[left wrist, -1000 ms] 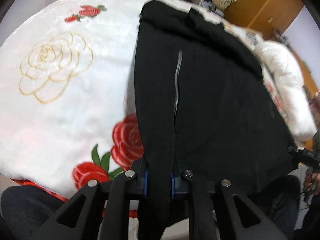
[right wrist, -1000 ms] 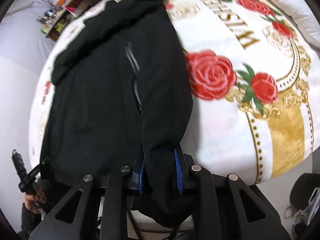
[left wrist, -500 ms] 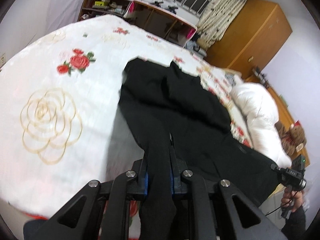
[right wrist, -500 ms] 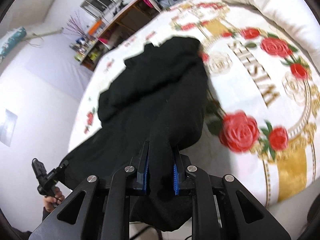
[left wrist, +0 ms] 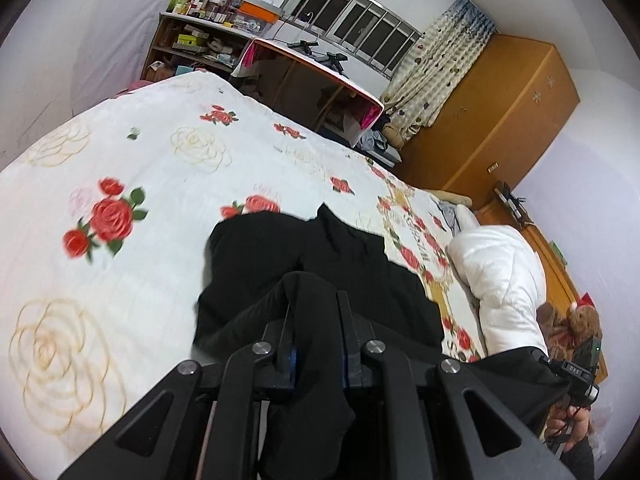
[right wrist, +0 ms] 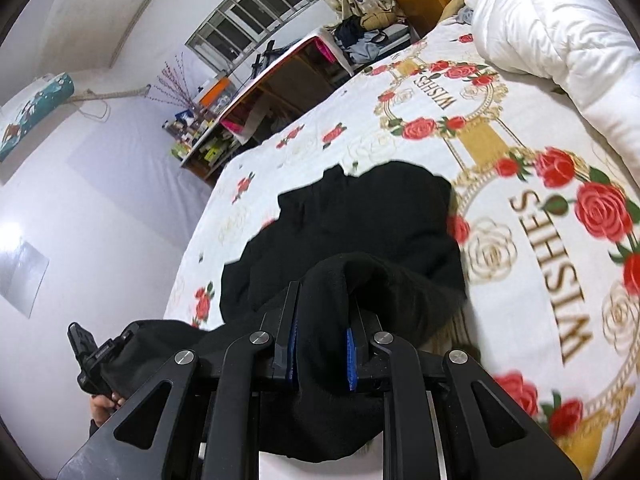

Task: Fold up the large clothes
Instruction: 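Lift the held hem and carry it over toward the collar with both tools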

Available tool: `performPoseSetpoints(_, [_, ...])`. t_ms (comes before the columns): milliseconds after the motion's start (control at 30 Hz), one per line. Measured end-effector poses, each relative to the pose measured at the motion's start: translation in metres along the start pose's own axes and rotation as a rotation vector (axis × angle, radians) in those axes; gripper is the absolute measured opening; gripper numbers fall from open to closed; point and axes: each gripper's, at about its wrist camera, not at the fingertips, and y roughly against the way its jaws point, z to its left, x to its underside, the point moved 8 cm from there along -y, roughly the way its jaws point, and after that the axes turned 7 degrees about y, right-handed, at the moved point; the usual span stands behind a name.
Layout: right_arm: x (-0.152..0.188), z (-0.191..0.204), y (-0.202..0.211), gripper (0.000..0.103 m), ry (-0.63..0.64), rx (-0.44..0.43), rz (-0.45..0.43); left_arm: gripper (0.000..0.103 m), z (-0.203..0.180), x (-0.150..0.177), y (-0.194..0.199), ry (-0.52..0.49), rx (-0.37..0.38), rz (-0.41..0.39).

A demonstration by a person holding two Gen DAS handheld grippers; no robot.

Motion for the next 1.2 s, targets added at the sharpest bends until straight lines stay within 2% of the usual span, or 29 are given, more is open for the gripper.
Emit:
performPoseSetpoints(367, [-0.077,-0.031,-0.091,0.018,-0.080,0.041,0.016,0.015,-0.002,-0.063,-0.105,0.023,-0.033,0.027])
performPoseSetpoints(600, [-0.096,-0.064,-0.157,0.018,-0.166,0.083,0.075,0.015,0.015,-0.079,-0.178,0.067,-0.101,0.091])
performPoseSetpoints(800, [-0.101,-0.095,-0.210,0.021,-0.235,0.124,0.145,0.017,0.036,-0.079,-0.234,0.085,-0.168,0.157])
performPoseSetpoints(900, [-0.101,-0.107,-0.227,0.027,-0.287,0.117,0.163,0.019,0.044,-0.077,-0.251,0.100,-0.178,0.185])
performPoseSetpoints(967, [-0.103,-0.110,-0.230,0.036,-0.305,0.094,0.155,0.023,0.046,-0.077,-0.255,0.120,-0.168,0.198])
performPoseSetpoints(1033, [-0.109,-0.105,-0.227,0.060,-0.286,0.059,0.130,0.025,0.046,-0.079,-0.253,0.133,-0.142,0.213])
performPoseSetpoints(1100, [-0.118,-0.099,-0.218,0.069,-0.252,0.034,0.102,0.031,0.042,-0.085,-0.247,0.146,-0.101,0.214])
performPoseSetpoints(1200, [-0.135,-0.087,-0.200,0.071,-0.175,0.036,0.042,0.043,0.033,-0.093,-0.235,0.153,-0.044,0.220])
